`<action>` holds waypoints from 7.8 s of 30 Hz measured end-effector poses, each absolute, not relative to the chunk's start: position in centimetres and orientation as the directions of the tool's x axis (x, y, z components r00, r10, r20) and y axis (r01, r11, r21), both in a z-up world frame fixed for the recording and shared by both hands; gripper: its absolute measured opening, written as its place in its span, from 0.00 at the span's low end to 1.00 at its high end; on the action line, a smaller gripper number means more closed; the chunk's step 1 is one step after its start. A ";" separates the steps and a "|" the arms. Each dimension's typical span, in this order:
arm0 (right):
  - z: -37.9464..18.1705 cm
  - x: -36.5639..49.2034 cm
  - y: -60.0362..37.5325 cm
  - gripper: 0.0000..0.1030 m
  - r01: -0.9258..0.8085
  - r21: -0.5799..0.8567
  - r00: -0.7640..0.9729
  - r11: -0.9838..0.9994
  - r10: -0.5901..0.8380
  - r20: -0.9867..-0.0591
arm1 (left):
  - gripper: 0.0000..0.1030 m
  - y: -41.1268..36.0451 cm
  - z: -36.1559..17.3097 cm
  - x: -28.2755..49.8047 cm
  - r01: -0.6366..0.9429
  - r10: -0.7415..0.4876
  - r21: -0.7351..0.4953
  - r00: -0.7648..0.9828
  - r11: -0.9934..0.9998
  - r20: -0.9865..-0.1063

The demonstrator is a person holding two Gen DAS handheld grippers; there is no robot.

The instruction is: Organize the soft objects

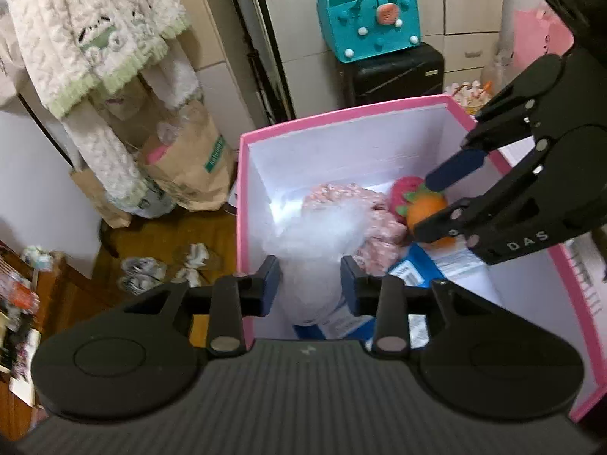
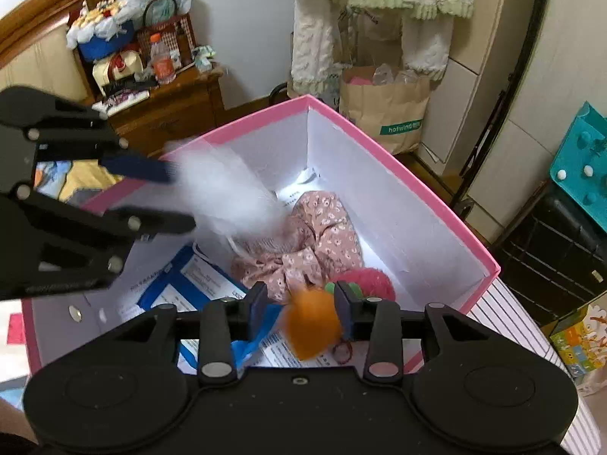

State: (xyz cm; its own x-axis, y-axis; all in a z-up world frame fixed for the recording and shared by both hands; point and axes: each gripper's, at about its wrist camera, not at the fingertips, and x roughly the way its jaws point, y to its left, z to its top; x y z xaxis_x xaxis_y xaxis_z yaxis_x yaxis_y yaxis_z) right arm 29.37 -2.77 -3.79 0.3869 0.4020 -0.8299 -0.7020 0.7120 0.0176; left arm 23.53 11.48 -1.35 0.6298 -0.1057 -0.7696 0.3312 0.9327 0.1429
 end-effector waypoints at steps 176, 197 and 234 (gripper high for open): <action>2.6 11.7 -9.1 0.69 -0.710 0.001 0.601 0.704 0.606 -0.521 | 0.53 9.2 6.3 10.5 0.430 -0.512 -0.288 0.625 0.856 -0.588; -3.6 17.6 -2.6 0.69 -0.795 -0.065 0.457 0.603 0.527 -0.716 | 0.53 13.5 -2.2 17.5 0.302 -0.518 -0.422 0.456 0.855 -0.724; 5.3 8.5 -11.4 0.75 -0.771 0.069 0.454 0.633 0.623 -0.637 | 0.69 9.8 7.6 6.0 0.399 -0.313 -0.068 0.591 0.915 -0.744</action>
State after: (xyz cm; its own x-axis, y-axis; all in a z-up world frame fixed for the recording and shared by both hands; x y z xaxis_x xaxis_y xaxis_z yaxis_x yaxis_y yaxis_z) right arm 8.53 -11.43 5.32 0.4544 0.6226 -0.6371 -0.7709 0.6332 0.0689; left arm 6.01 9.83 7.57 0.5909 -0.3128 -0.7437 0.3988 0.9145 -0.0678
